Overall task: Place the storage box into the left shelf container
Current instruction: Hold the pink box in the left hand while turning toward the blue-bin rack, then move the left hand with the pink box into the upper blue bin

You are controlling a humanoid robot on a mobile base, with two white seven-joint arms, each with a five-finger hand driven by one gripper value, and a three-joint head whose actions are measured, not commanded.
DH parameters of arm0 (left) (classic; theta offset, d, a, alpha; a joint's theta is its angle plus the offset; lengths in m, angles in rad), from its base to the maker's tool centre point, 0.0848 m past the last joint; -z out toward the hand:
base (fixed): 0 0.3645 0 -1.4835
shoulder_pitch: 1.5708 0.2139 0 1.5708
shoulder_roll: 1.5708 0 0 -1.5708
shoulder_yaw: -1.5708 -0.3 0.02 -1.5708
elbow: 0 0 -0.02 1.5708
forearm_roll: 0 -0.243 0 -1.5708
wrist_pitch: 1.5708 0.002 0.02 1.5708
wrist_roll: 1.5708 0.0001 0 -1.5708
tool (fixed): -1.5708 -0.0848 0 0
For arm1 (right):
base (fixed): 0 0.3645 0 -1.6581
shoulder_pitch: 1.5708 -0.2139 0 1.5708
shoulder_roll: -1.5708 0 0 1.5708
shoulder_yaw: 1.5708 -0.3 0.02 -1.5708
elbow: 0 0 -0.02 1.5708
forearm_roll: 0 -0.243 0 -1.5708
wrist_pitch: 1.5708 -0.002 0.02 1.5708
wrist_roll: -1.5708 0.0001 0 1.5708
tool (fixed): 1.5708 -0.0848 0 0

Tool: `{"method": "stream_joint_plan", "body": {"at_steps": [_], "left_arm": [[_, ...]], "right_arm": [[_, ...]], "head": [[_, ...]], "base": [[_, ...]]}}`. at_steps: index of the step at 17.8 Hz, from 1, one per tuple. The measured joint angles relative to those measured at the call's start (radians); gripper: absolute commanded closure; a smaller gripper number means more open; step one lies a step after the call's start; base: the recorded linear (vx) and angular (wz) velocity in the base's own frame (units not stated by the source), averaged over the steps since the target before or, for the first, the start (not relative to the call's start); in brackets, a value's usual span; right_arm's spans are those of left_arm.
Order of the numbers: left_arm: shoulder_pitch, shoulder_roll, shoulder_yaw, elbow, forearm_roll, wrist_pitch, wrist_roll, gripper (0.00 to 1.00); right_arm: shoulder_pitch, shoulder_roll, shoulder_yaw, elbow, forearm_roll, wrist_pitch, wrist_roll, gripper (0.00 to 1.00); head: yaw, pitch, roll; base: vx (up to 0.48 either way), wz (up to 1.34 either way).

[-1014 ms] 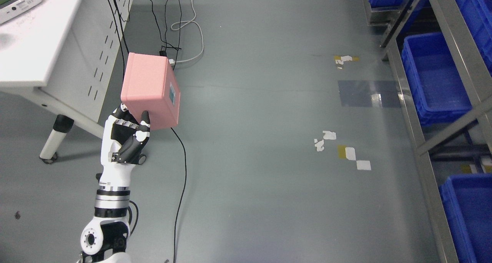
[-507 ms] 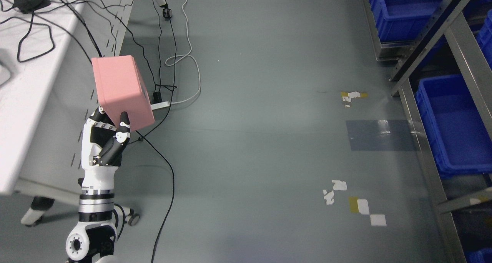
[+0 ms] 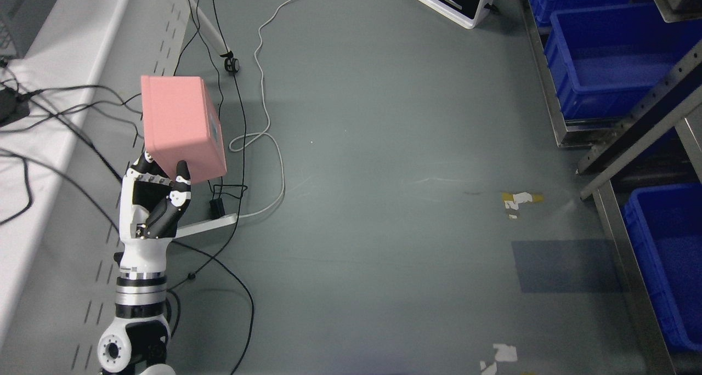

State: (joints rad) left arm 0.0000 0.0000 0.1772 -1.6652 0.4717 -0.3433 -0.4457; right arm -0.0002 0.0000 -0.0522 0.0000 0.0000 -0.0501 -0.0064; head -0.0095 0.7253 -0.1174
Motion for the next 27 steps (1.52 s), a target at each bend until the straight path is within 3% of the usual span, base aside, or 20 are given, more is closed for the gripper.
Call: {"method": "stream_joint_plan", "body": {"at_steps": [11, 19, 27], "left_arm": [[0.135, 0.001, -0.212, 0.011, -0.006, -0.115, -0.061, 0.98], [0.213, 0.026, -0.366, 0.058, -0.030, -0.211, -0.088, 0.98], [0.154, 0.021, -0.384, 0.104, -0.047, -0.268, -0.103, 0.98]], "right_arm": [[0.000, 0.000, 0.000, 0.000, 0.000, -0.002, 0.003, 0.00], [0.000, 0.000, 0.000, 0.000, 0.000, 0.001, 0.003, 0.00], [0.001, 0.000, 0.000, 0.000, 0.000, 0.001, 0.004, 0.00]], "head": [[0.0000, 0.000, 0.000], [0.0000, 0.000, 0.000], [0.0000, 0.000, 0.000]], "base": [[0.465, -0.82], [0.236, -1.18], [0.142, -0.81]]}}
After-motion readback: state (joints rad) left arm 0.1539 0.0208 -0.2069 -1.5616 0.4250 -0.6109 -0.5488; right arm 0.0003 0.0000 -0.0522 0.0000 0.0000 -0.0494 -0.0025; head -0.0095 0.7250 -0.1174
